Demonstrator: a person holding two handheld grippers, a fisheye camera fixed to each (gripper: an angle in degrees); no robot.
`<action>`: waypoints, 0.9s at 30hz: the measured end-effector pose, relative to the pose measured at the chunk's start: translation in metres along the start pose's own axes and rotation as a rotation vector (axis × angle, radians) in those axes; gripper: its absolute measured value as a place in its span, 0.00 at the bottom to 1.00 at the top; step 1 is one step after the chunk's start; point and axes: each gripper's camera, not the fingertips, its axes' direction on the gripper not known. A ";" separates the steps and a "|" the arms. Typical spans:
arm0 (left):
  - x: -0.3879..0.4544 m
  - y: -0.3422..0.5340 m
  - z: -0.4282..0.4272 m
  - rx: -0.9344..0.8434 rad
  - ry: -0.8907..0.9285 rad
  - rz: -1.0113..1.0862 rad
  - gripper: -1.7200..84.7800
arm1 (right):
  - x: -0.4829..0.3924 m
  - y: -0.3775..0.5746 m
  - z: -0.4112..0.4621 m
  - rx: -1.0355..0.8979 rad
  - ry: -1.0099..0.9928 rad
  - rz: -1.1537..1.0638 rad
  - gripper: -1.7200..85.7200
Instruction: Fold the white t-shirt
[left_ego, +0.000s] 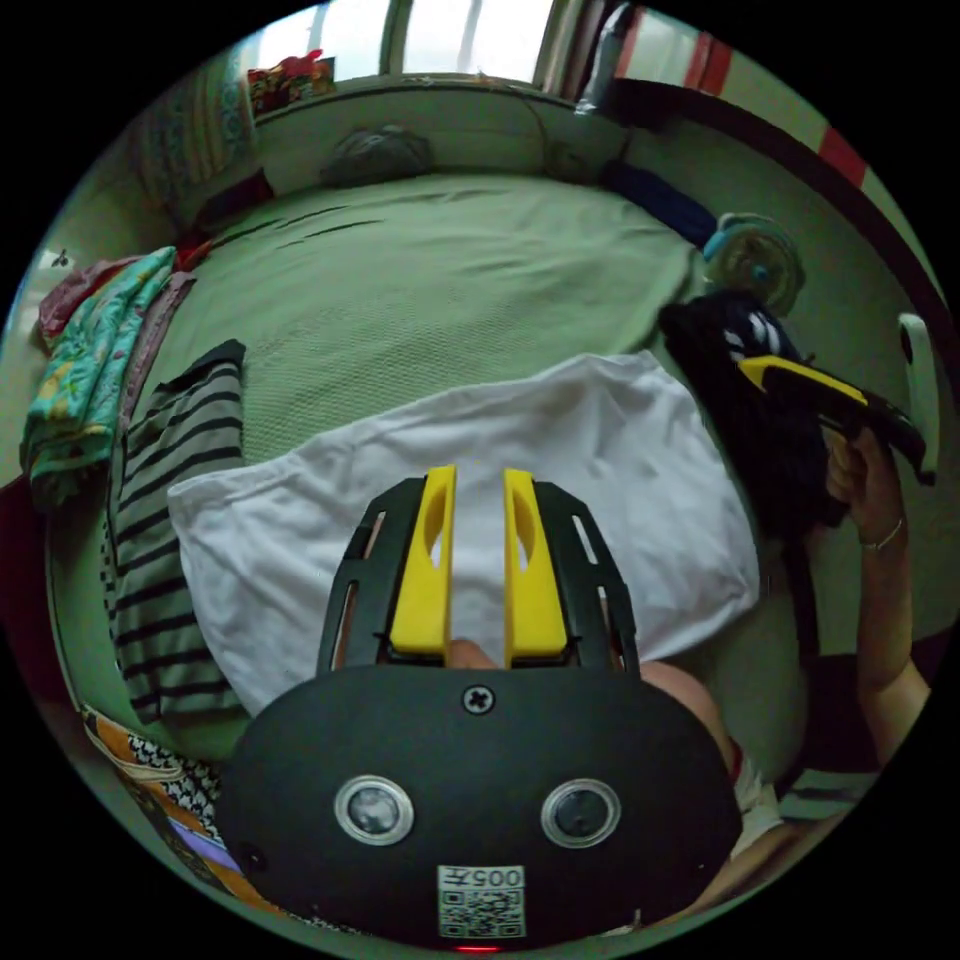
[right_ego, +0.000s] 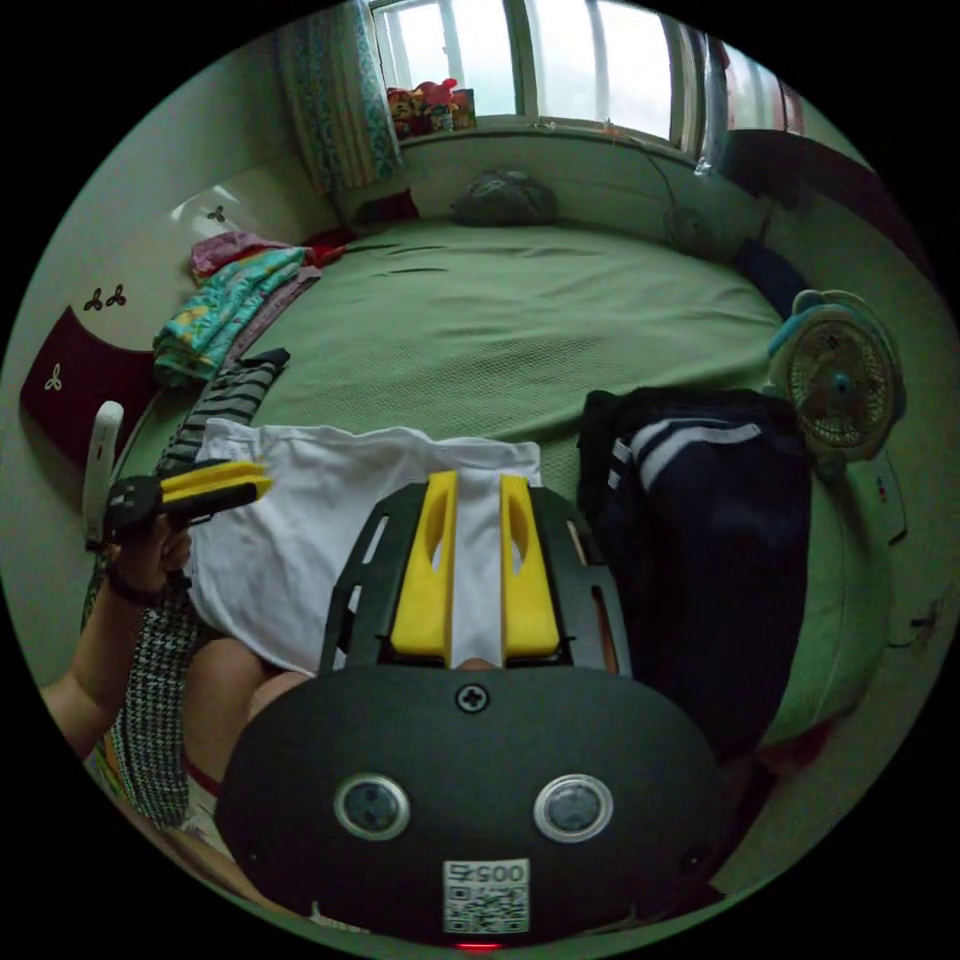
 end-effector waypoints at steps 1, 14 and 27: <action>0.027 0.008 -0.002 -0.008 0.011 0.045 0.12 | 0.002 0.004 -0.005 0.001 0.006 0.004 0.08; 0.289 0.099 0.045 -0.085 0.011 0.303 0.16 | 0.044 0.065 -0.077 0.041 0.032 -0.001 0.07; 0.314 0.122 0.061 -0.137 -0.006 0.208 0.07 | 0.072 0.055 -0.061 -0.009 -0.003 -0.009 0.10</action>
